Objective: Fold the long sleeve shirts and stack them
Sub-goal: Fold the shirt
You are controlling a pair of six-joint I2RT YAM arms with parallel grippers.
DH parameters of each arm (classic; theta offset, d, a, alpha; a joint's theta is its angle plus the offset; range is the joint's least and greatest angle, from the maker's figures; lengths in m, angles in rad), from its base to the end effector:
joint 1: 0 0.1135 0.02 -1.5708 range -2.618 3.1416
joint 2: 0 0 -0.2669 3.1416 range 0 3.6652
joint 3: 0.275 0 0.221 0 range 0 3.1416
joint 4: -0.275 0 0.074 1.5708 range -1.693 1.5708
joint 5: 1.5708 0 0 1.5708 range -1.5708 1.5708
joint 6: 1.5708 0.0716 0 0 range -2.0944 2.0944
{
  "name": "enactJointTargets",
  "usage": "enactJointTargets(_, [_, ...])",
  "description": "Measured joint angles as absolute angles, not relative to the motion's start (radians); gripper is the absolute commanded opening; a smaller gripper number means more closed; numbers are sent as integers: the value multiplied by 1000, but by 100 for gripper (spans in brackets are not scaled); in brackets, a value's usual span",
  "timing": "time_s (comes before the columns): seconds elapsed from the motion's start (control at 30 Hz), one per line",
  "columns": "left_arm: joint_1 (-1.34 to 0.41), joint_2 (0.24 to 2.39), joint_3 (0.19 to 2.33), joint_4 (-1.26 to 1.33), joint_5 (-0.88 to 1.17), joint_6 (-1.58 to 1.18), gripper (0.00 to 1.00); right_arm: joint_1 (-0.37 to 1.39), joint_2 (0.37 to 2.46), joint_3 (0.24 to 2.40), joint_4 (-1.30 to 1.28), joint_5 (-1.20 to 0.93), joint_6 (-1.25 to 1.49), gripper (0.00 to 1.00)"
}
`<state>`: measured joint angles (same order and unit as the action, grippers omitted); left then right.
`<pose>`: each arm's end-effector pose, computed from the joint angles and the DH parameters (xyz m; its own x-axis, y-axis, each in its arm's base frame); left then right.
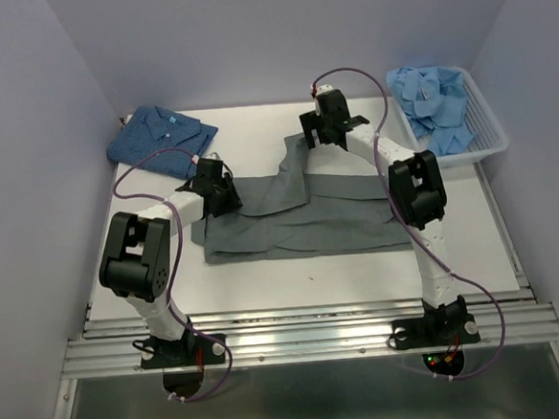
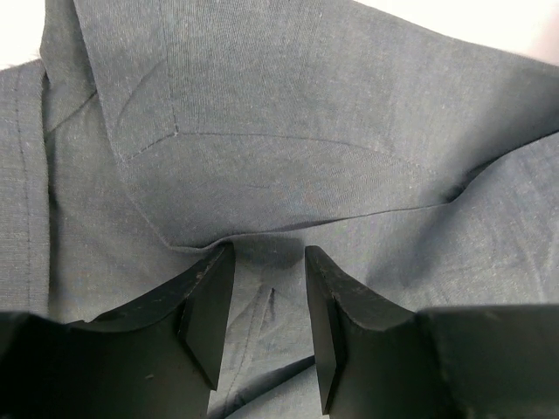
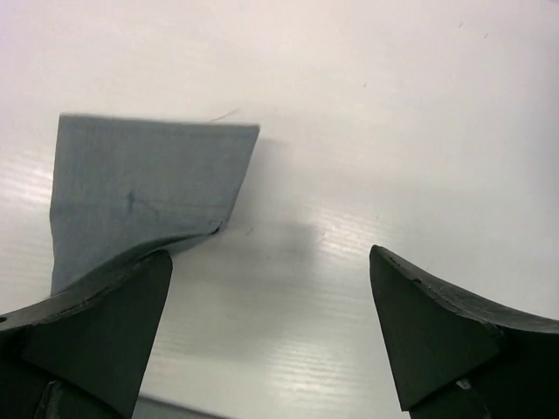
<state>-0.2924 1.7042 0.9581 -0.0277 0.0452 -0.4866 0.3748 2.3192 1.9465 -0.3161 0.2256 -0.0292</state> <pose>0.3405 -0.1059 0.1760 -0.7406 -0.2649 -0.6175 -0.0310 0.9315 -0.3624 0.5015 0.1801 0.1961 -0.5855 -0.2609 -0.7675 -0.2133 0.9630 -0.1647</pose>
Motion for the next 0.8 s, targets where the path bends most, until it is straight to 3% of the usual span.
enactJointTargets(0.33, [-287,1708,984,-43,40,-488,49,372,2338,1972,-278,245,-6,100])
enactJointTargets(0.6, [-286,1741,996,-46,48,-488,49,326,2338,1938,-275,118,300,100])
enactJointTargets(0.7, [-286,1741,997,-44,51,-488,49,313,2360,1972,-262,96,376,92])
enactJointTargets(0.73, [-286,1741,998,-44,51,-488,49,308,2373,1986,-249,81,400,85])
enactJointTargets(0.8, [-286,1741,998,-44,51,-488,49,305,2400,2009,-228,50,442,82])
